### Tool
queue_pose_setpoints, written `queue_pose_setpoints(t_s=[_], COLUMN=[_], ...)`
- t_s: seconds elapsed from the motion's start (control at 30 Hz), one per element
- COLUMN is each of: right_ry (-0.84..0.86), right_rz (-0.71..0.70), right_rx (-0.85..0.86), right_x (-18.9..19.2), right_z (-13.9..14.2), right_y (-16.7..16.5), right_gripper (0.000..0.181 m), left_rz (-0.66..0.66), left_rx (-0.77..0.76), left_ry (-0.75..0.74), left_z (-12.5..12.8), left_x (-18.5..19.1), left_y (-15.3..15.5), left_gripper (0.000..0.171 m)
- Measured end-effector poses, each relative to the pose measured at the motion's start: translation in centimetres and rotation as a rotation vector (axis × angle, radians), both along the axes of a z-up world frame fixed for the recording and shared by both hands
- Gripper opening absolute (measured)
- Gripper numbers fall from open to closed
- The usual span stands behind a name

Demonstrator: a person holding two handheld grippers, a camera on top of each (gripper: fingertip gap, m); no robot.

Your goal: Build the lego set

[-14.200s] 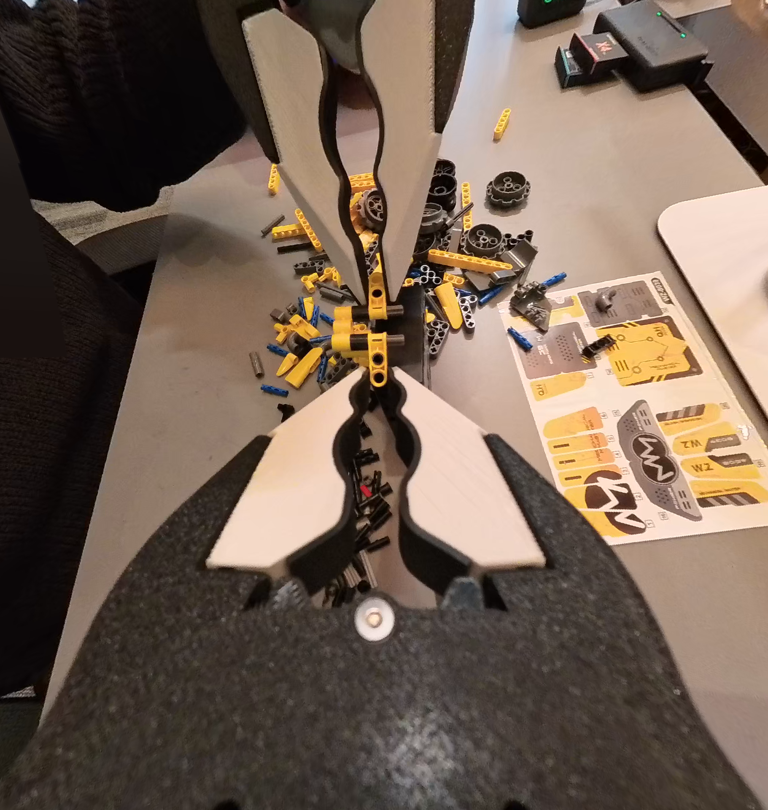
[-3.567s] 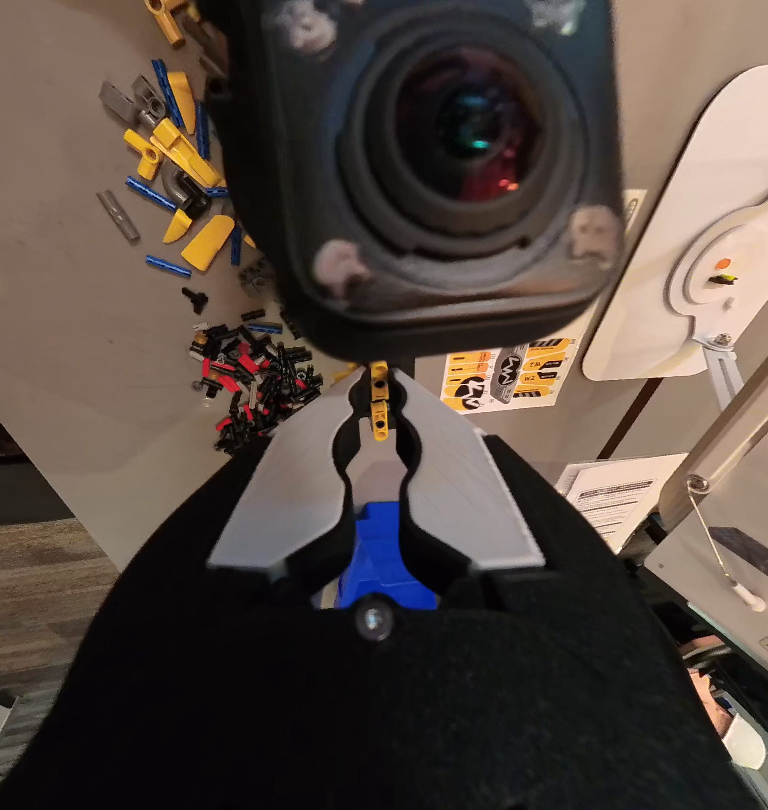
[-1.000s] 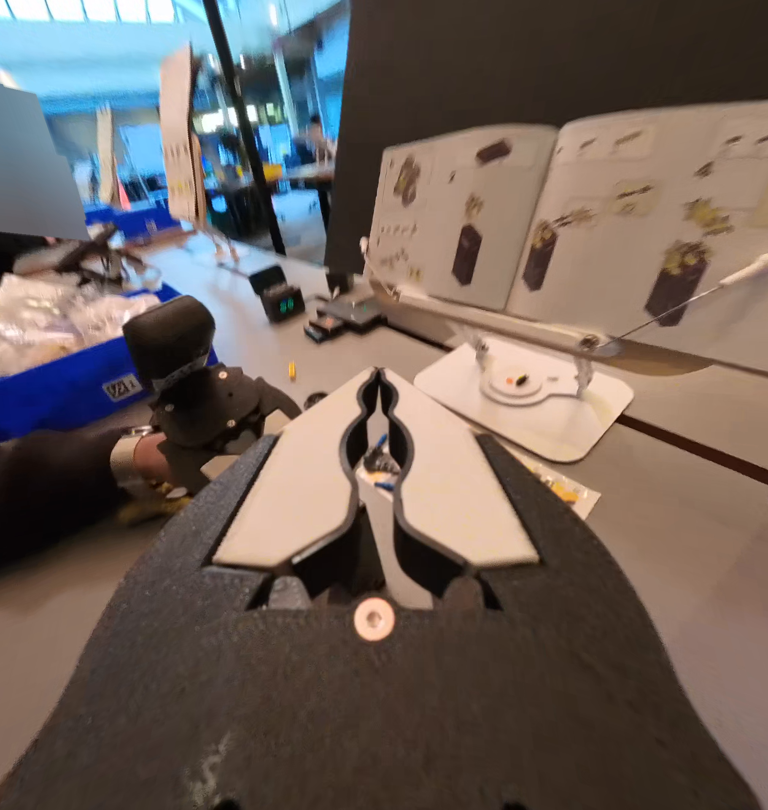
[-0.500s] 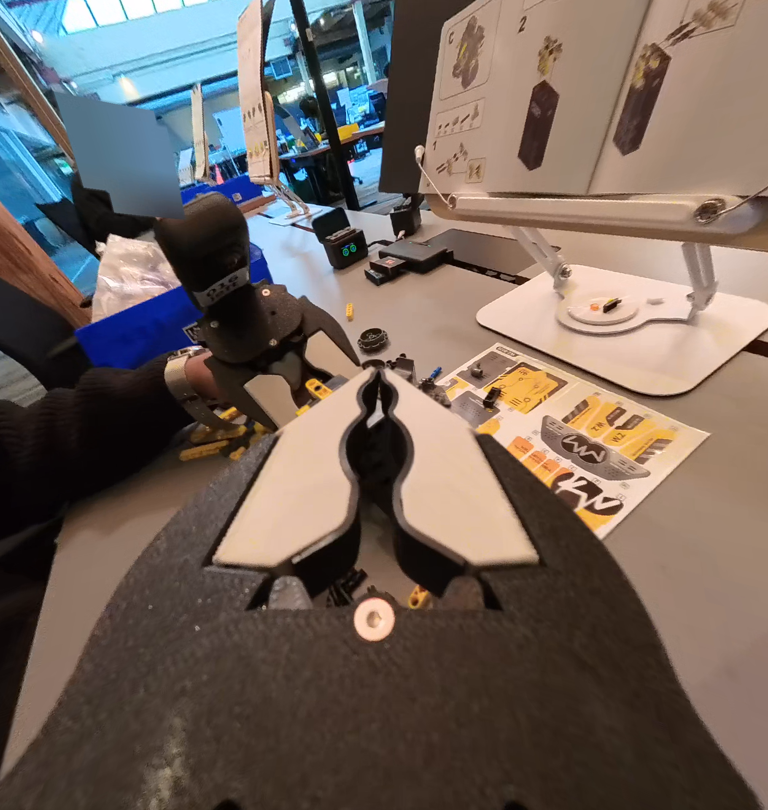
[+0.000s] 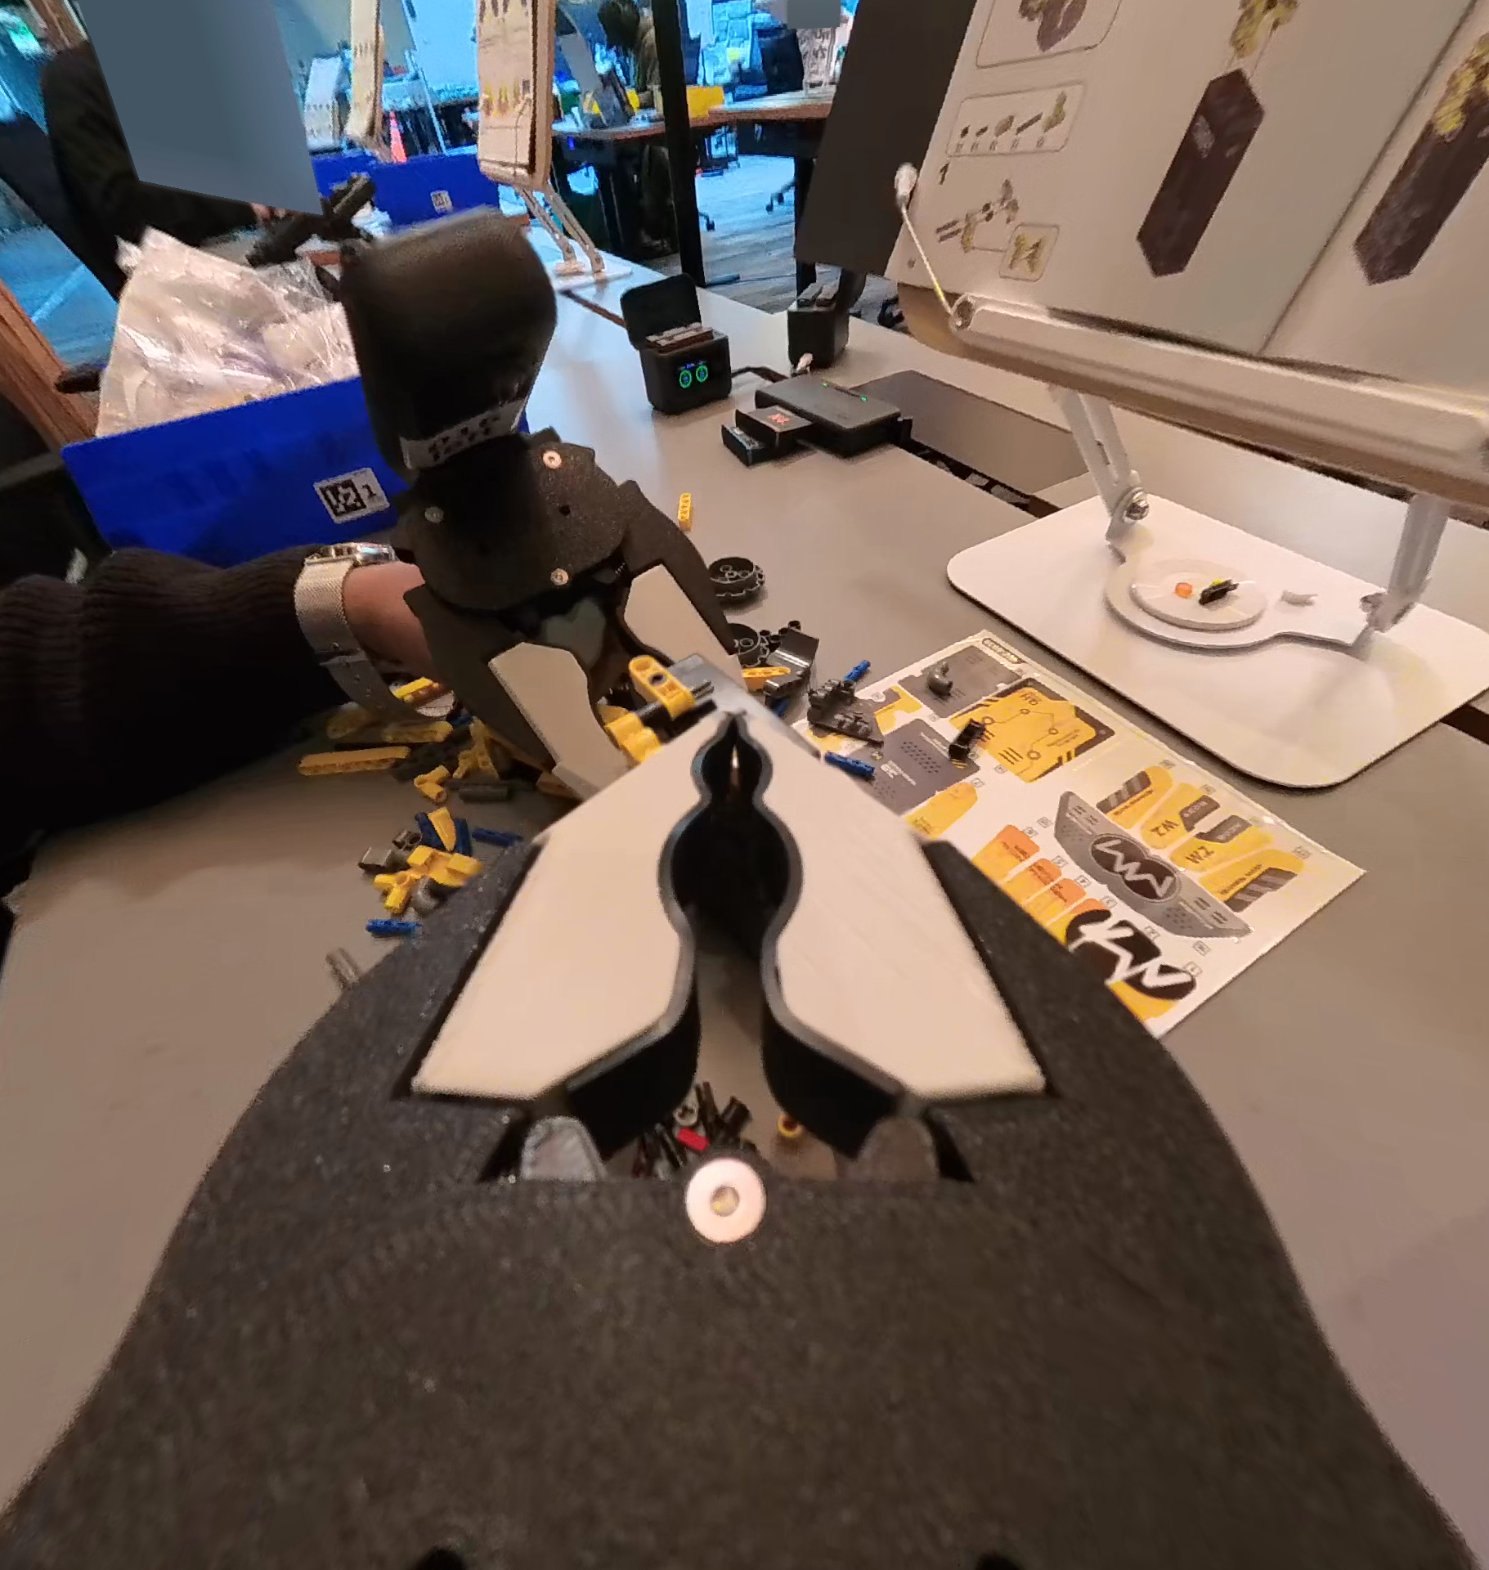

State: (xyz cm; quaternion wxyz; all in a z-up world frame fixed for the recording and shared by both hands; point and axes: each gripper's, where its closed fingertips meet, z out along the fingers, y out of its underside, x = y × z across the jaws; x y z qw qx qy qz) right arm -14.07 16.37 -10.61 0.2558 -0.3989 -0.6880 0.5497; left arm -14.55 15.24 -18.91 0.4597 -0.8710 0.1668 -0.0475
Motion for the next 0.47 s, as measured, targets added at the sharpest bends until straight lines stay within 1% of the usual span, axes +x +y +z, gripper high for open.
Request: queue_pose_setpoints(t_s=[0.2,0.33,0.47], right_ry=[-0.016,-0.053,0.004], right_rz=[-0.01,-0.006,-0.042], right_rx=[-0.006,-0.056,0.014], right_x=[-0.12,-0.08,-0.3], right_z=[-0.3,-0.3,-0.26], right_y=[0.02,-0.03,-0.04], right_gripper=[0.0,0.0,0.0], left_rz=[0.005,0.017,0.03], left_rx=[0.004,-0.016,-0.021], left_ry=[-0.011,-0.004,-0.016], left_z=[-0.04,-0.11,-0.14], left_x=[0.02,0.03,-0.02], left_y=[0.02,-0.05,-0.07], left_gripper=[0.026,0.026,0.026])
